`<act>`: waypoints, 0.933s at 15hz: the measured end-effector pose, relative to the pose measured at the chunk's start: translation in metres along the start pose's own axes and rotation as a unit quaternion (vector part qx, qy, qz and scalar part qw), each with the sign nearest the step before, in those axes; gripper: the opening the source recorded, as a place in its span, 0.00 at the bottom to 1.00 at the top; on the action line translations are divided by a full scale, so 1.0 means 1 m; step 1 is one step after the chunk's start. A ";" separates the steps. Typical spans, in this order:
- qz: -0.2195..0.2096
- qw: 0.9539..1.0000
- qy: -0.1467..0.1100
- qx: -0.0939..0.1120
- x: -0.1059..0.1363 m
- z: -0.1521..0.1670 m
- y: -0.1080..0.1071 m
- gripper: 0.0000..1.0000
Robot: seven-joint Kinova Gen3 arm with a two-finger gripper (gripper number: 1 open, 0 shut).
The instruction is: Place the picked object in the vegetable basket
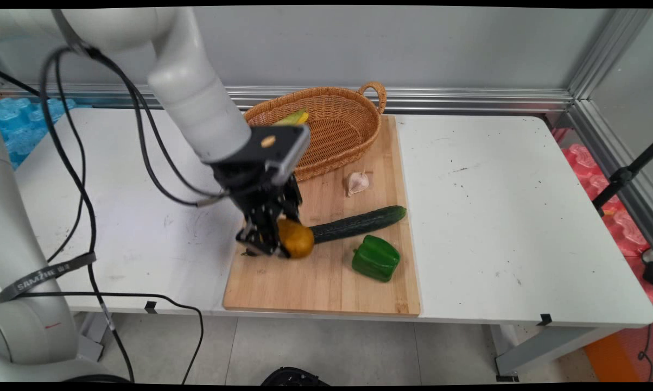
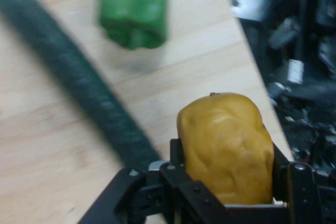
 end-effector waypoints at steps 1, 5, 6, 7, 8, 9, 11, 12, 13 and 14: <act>-0.020 1.000 0.003 0.011 -0.002 -0.012 -0.004 0.00; -0.091 0.994 0.012 0.051 -0.013 -0.041 -0.023 0.00; -0.109 0.992 0.015 0.062 -0.015 -0.047 -0.030 0.00; -0.130 0.988 0.019 0.075 -0.019 -0.053 -0.037 0.00; -0.151 0.984 0.023 0.089 -0.023 -0.059 -0.045 0.00; -0.171 0.979 0.028 0.103 -0.026 -0.064 -0.053 0.00; -0.209 0.969 0.037 0.129 -0.034 -0.071 -0.070 0.00; -0.229 0.962 0.042 0.142 -0.038 -0.073 -0.079 0.00; -0.246 0.956 0.047 0.155 -0.041 -0.075 -0.088 0.00; -0.264 0.948 0.053 0.168 -0.044 -0.074 -0.098 0.00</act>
